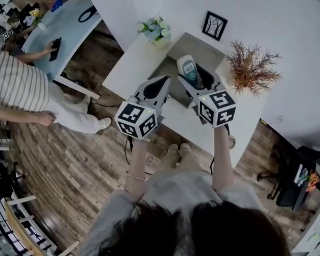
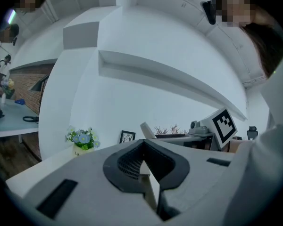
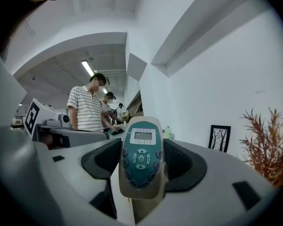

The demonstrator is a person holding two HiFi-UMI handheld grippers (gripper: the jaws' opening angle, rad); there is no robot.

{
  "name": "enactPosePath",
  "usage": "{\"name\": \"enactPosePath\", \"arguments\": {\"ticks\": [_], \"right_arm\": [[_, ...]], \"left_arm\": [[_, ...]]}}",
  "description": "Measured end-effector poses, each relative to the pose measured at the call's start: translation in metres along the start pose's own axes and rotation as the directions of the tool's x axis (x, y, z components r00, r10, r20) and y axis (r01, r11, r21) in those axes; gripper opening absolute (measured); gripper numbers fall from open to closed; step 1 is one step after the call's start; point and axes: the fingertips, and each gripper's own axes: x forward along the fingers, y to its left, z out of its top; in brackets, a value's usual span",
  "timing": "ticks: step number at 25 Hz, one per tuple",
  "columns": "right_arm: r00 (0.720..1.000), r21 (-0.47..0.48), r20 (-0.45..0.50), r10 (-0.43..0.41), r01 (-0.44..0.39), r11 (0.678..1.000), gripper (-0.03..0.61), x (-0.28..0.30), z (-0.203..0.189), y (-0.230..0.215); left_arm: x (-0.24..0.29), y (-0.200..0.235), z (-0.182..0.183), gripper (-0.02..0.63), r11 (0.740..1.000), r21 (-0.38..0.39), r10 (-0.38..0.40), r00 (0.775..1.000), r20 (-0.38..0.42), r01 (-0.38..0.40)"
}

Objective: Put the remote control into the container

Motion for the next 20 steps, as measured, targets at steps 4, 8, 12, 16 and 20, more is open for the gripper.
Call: {"name": "enactPosePath", "arguments": {"ticks": [4, 8, 12, 16, 20], "right_arm": [[0.997, 0.01, -0.073, -0.002, 0.003, 1.0, 0.284, 0.014, -0.027, -0.012], [0.991, 0.029, -0.136, -0.002, 0.006, 1.0, 0.284, 0.033, -0.052, -0.025], [0.981, 0.062, -0.194, 0.009, 0.003, 0.998, 0.284, 0.047, -0.076, -0.031], [0.967, 0.054, -0.255, 0.023, -0.01, 0.999, 0.284, 0.062, -0.097, -0.037], [0.946, 0.043, -0.321, 0.041, -0.028, 0.999, 0.284, 0.077, -0.117, -0.039]], "left_arm": [[0.01, 0.011, -0.017, 0.004, 0.999, -0.037, -0.003, 0.999, -0.032, 0.002], [0.02, 0.023, -0.034, 0.004, 0.998, -0.065, 0.002, 0.998, -0.06, -0.006], [0.026, 0.034, -0.055, 0.003, 0.995, -0.101, 0.008, 0.996, -0.09, -0.017], [0.033, 0.044, -0.067, 0.003, 0.992, -0.128, 0.012, 0.994, -0.104, -0.025], [0.037, 0.051, -0.075, 0.003, 0.989, -0.142, 0.013, 0.993, -0.12, -0.03]]}}
